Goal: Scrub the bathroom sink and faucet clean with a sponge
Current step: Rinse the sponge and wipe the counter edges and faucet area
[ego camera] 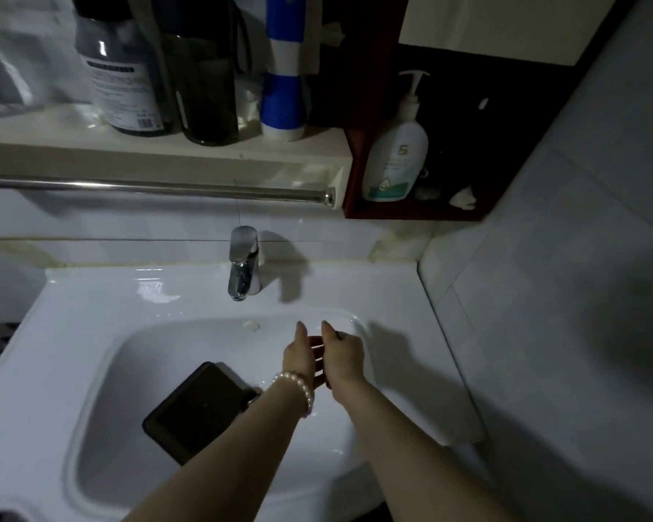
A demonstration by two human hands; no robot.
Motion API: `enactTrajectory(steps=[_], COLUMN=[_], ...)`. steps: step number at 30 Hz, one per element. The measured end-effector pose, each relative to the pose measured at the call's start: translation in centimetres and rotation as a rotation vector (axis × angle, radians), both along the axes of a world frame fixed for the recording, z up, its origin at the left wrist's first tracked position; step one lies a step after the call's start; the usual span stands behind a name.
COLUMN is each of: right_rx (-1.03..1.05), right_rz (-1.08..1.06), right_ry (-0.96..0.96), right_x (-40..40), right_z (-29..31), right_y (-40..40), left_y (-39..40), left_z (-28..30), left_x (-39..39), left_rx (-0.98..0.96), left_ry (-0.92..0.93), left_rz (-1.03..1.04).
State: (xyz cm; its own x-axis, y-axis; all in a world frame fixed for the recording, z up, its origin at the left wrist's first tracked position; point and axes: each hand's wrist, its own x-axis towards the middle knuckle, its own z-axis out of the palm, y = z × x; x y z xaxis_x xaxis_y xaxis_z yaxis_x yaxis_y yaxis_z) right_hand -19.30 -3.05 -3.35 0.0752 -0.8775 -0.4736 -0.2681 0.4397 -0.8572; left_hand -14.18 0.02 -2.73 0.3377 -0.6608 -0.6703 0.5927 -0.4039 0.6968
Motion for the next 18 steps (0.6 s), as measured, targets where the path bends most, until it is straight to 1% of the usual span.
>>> enactTrajectory(steps=[4, 7, 10, 12, 15, 17, 18], right_rx=[0.016, 0.062, 0.073, 0.132, 0.288, 0.416, 0.469], right_rz=[0.07, 0.089, 0.11, 0.108, 0.177, 0.25, 0.252], right_ry=[-0.009, -0.032, -0.021, -0.034, -0.125, -0.25, -0.327], right_x=[-1.6, -2.0, -2.2, -2.4, -2.8, -3.2, -3.5], right_z=[-1.2, -2.1, -2.5, -2.4, -2.0, -1.8, -1.7], right_y=[-1.4, -1.7, -2.0, -2.5, -3.5, -4.4, -4.9], left_y=[-1.0, -1.2, -1.4, -1.8, -2.2, -2.6, -2.8], left_z=[-0.5, -1.0, -1.4, -1.7, -2.1, -2.6, -2.8], left_x=[-2.0, -2.6, -2.6, -2.5, -2.1, -1.5, -1.0], left_rx=[0.033, 0.098, 0.113, 0.11, 0.099, 0.109, 0.108], left_ry=[-0.104, -0.178, -0.201, -0.203, -0.207, -0.216, -0.21], left_rz=[0.028, 0.042, 0.032, 0.005, -0.042, -0.077, -0.084])
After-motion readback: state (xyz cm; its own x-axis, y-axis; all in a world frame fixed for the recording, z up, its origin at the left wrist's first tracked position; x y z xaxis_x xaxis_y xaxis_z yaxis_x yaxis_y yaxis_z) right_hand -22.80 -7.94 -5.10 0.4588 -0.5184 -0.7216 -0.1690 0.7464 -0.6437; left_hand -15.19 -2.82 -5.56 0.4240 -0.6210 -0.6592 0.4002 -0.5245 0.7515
